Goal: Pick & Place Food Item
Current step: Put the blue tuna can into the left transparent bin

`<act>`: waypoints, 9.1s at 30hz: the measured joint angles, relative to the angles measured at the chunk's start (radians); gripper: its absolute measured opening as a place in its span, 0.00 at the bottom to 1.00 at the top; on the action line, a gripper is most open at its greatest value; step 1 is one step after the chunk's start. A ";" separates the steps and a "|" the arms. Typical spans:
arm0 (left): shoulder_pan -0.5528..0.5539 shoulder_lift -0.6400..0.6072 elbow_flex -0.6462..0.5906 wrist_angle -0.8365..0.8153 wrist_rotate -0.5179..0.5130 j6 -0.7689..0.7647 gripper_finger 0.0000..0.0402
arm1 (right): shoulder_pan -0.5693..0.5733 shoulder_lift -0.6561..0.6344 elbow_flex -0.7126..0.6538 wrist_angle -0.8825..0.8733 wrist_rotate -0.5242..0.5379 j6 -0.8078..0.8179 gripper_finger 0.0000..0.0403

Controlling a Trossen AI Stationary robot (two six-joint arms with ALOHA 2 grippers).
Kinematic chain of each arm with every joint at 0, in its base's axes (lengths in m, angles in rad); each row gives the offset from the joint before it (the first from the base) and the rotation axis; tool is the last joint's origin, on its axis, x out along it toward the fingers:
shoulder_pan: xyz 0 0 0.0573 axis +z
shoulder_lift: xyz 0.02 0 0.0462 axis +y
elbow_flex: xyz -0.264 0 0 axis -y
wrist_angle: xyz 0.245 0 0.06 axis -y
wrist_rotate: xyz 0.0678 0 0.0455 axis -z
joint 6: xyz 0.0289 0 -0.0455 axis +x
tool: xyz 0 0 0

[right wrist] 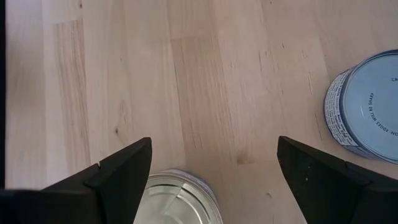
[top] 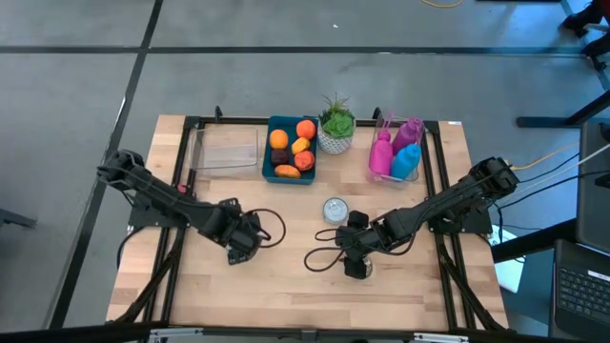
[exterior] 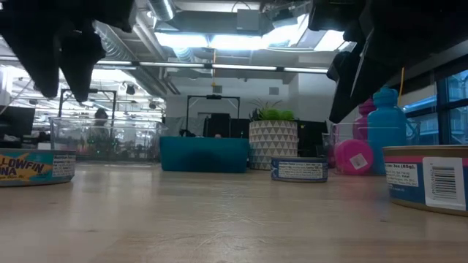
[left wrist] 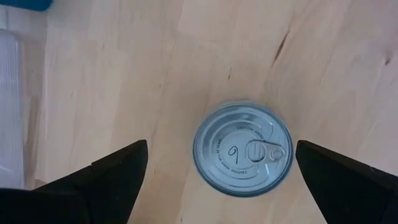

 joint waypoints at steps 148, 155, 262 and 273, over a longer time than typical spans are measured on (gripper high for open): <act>-0.226 0.005 0.000 0.095 -0.160 -0.001 1.00 | -0.045 0.000 0.000 0.063 0.034 0.063 0.85; -0.226 0.005 0.000 0.095 -0.163 -0.001 1.00 | -0.045 0.000 0.000 0.063 0.034 0.063 0.85; 0.352 0.217 -0.281 1.162 -0.169 0.469 1.00 | -0.218 0.244 0.151 -0.705 0.281 0.472 0.85; 0.406 0.427 -0.208 1.340 0.085 0.575 1.00 | -0.250 0.240 0.002 -0.509 0.303 0.228 0.85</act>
